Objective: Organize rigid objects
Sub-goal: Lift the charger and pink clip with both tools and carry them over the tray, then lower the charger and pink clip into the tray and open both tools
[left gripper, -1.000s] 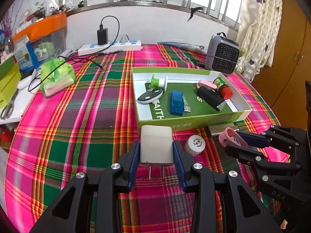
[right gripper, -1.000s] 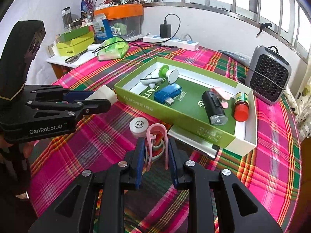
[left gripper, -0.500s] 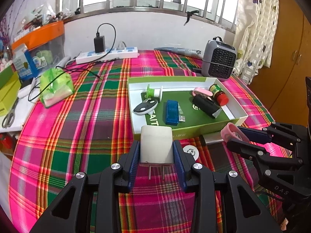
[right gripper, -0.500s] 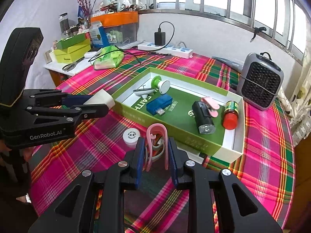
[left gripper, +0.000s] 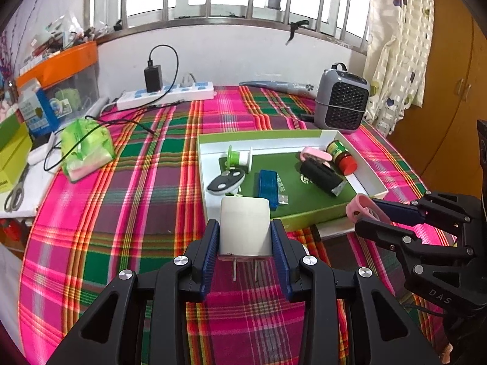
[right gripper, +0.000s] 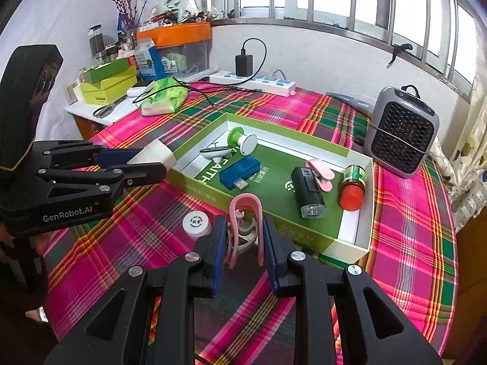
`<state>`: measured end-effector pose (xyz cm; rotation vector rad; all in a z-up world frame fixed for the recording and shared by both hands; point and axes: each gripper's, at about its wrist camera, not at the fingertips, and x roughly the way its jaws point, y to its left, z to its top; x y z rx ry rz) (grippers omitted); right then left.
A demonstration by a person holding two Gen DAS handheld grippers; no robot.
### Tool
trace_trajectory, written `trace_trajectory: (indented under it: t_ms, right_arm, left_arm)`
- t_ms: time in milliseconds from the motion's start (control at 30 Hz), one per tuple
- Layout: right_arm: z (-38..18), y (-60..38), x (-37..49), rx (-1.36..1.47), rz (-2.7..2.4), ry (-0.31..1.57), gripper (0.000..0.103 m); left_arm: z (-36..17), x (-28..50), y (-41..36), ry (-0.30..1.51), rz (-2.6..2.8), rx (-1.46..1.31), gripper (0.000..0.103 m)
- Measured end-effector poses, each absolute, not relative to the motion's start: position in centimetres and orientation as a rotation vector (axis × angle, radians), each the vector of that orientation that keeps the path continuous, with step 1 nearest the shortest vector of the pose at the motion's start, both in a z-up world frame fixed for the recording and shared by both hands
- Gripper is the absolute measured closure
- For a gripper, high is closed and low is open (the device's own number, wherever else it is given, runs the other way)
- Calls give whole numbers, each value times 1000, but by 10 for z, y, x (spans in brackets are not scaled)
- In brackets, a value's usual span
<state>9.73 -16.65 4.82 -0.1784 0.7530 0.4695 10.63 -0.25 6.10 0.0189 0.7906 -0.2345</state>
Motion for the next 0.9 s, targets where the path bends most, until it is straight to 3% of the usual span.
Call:
trace_trajectory:
  t_ms: [900]
  right_arm:
    - [43, -171, 196, -143, 425, 836, 79]
  left_arm:
    - [49, 154, -21, 820, -267, 16, 70]
